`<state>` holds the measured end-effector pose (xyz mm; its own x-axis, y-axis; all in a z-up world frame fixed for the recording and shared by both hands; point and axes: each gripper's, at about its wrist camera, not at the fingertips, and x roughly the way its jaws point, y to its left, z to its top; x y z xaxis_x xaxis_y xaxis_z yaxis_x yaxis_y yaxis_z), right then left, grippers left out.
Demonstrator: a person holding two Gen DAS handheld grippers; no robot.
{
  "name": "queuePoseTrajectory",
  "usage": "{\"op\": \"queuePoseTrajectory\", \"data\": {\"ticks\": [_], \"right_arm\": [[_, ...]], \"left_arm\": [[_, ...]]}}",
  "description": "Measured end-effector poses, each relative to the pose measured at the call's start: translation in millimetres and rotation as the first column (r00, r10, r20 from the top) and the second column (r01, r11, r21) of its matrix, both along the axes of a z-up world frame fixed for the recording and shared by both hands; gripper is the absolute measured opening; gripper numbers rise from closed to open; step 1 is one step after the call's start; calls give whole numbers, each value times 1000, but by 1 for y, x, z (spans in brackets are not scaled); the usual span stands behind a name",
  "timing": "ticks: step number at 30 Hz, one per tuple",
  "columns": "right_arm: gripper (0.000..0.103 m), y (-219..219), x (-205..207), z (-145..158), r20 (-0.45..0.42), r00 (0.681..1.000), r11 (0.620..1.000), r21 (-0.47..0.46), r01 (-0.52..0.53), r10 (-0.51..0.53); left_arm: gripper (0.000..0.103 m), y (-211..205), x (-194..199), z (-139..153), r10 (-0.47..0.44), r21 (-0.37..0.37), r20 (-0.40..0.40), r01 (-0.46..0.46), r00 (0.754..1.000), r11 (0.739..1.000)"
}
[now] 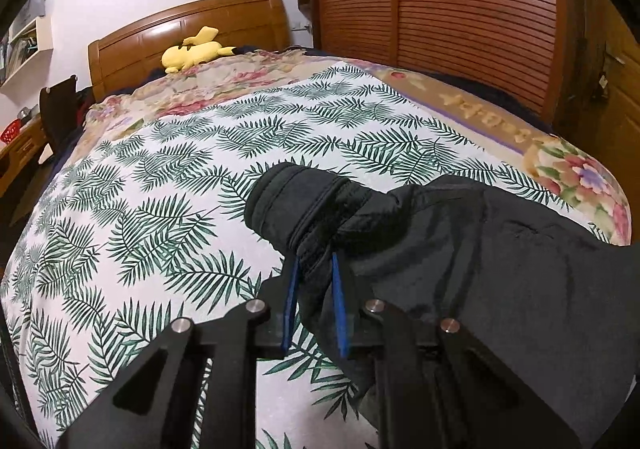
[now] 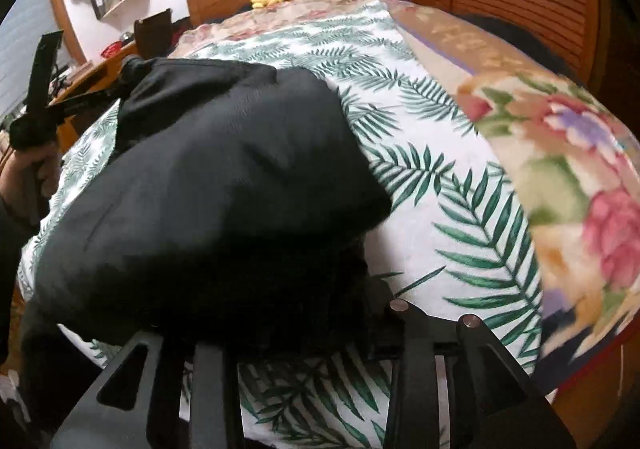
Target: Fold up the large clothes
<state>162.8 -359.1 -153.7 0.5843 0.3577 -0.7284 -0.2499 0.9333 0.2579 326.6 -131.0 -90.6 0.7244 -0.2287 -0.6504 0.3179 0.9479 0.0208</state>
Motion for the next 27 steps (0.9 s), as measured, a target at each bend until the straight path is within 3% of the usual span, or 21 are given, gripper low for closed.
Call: {"op": "queuePoseTrajectory", "data": {"ticks": [3,4,9,15,22,27], "right_arm": [[10,-7,-1,1,7,999,996,81,-38,37],[7,-9,-2,5,27,999,995,92,-44,42],[5,-22,-4,35,146,989,986,159,-43,20],[5,-25,4,67,254,967,987,145,-68,30],[5,-79,12,95,340,940,999,48,12,-28],[5,-131,10,114,381,920,994,-30,107,-87]], "left_arm": [[12,-5,-3,6,-2,2,8,2,1000,1000],[12,-8,-4,10,-2,6,17,2,1000,1000],[11,-30,-7,36,-10,13,73,9,997,1000],[11,-79,-4,60,-62,32,103,59,993,998],[11,-154,18,81,-130,-3,115,131,985,991],[11,-229,25,100,-217,-22,149,222,965,975]]}}
